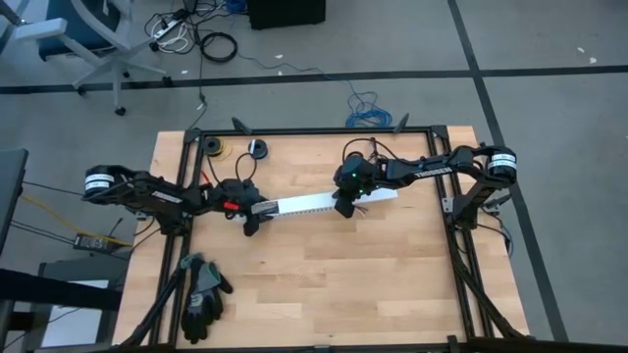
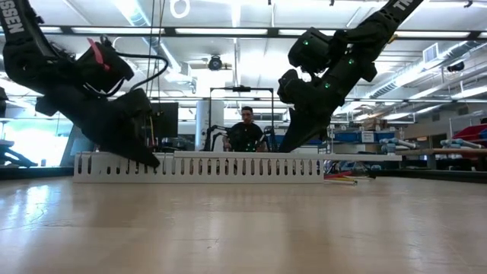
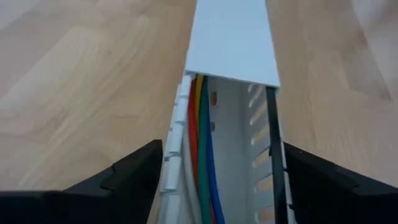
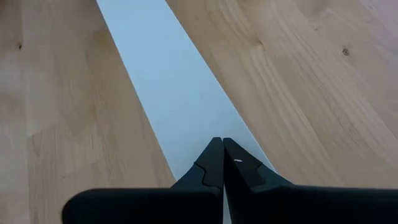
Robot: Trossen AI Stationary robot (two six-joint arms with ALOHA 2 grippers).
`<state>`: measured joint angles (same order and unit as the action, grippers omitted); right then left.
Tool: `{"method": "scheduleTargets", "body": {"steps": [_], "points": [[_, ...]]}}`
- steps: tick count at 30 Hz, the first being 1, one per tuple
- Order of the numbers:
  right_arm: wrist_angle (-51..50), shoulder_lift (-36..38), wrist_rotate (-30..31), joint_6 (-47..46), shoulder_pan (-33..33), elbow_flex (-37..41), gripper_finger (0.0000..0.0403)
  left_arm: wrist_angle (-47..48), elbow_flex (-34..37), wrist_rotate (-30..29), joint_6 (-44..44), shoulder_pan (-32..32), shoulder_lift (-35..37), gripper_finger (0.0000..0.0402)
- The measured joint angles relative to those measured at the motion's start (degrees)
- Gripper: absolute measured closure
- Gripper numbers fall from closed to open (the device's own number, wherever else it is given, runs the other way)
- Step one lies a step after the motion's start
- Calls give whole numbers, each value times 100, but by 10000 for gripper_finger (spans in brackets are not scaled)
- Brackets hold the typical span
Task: Ziptie cables
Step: Close the cable duct
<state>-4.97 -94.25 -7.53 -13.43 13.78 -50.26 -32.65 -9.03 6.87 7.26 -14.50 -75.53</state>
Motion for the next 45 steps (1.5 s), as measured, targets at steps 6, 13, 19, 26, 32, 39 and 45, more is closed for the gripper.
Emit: {"method": "scheduleTargets", "body": {"steps": [6,13,19,26,32,39,45], "points": [[13,1,0,2,-2,0,403,-26,4,-19,-87,0,-2,97],[20,1,0,9,-2,0,403,123,4,-46,-100,0,-2,131],[20,1,-2,21,-2,0,403,115,4,-46,-102,0,-1,153],[178,131,2,239,-2,11,403,117,2,-62,-99,0,-2,152],[-678,765,99,310,16,9,403,119,0,-84,-99,0,-1,152],[-2269,1182,632,-128,126,7,403,115,0,-90,-98,0,-2,151],[-1448,555,384,-136,144,2,403,106,2,-101,-97,0,-2,151]]}}
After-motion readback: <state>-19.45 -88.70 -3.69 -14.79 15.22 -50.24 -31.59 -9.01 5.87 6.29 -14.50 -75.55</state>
